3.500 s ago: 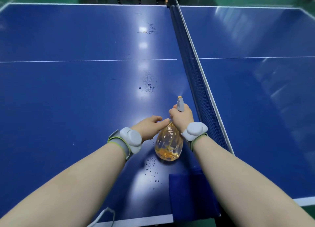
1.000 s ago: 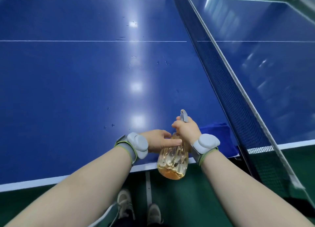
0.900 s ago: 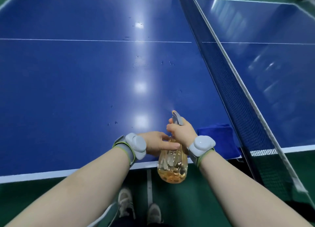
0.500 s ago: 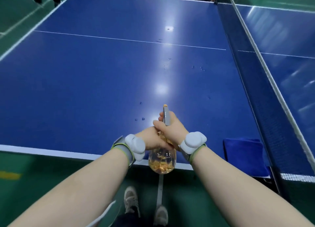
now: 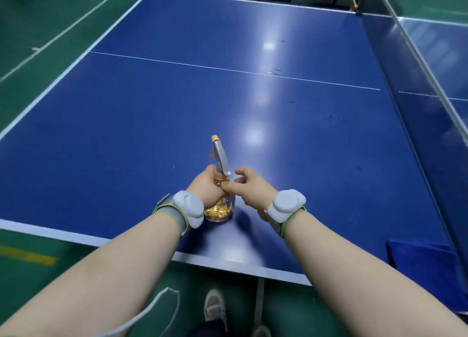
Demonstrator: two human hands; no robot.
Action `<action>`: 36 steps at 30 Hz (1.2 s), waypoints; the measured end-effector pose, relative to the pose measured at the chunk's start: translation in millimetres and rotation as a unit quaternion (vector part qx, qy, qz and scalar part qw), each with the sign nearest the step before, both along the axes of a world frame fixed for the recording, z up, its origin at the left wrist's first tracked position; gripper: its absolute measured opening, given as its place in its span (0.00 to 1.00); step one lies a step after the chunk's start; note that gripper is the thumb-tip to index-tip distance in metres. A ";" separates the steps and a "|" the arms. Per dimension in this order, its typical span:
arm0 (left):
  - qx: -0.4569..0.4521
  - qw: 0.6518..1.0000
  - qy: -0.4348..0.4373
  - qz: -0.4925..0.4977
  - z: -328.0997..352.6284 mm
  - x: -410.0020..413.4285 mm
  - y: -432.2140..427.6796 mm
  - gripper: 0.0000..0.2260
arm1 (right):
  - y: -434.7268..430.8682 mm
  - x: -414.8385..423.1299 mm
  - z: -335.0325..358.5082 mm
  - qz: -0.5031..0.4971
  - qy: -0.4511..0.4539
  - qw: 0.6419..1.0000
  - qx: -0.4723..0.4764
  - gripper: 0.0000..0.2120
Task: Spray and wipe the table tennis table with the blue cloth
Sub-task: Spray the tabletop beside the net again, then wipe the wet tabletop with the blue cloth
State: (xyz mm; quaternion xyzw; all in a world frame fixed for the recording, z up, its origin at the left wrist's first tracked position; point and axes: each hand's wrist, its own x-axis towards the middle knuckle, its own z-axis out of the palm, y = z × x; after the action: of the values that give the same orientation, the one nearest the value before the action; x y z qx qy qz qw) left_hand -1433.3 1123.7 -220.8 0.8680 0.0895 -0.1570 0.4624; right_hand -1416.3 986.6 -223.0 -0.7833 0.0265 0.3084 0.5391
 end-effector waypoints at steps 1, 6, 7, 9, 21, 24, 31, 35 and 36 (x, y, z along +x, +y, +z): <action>0.005 1.000 0.000 0.001 -2.1 4.6 6.3 0.06 | 6.5 3.5 -1.0 -0.004 0.001 1.000 -0.001 0.39; -0.014 0.999 -0.002 0.032 -8.9 26.6 28.7 0.14 | 24.7 21.3 -2.9 -0.009 -0.004 1.000 -0.025 0.31; -0.006 1.000 -0.006 0.029 -10.2 31.6 32.1 0.15 | 26.8 24.7 -2.7 -0.016 -0.002 1.000 -0.027 0.31; 0.003 0.999 -0.011 0.034 -13.6 42.6 38.8 0.15 | 29.5 30.5 -3.7 -0.034 -0.001 0.999 -0.034 0.31; 0.031 0.997 -0.039 0.066 -21.1 74.4 47.2 0.22 | 17.9 44.5 5.0 -0.085 0.014 0.994 -0.070 0.26; 0.096 0.982 0.086 0.137 -28.8 77.2 32.8 0.23 | 7.4 41.7 6.3 -0.105 0.018 0.992 -0.068 0.25; 0.236 0.952 0.184 -0.066 -16.0 53.5 -11.2 0.21 | -29.4 32.5 1.9 -0.131 0.034 0.989 -0.056 0.23; 0.197 0.968 0.124 -0.095 -10.1 44.9 -54.4 0.15 | -64.7 23.6 -4.6 -0.134 0.037 0.989 -0.057 0.22; 0.155 0.979 0.102 -0.088 -10.9 40.9 -65.9 0.10 | -77.1 20.6 -6.3 -0.135 0.038 0.988 -0.057 0.22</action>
State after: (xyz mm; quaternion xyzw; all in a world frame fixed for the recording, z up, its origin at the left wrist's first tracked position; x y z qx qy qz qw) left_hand -1392.4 1057.8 -231.6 0.9129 0.0829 -0.2691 0.2954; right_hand -1395.7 909.4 -229.2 -0.7897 0.1703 0.2601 0.5288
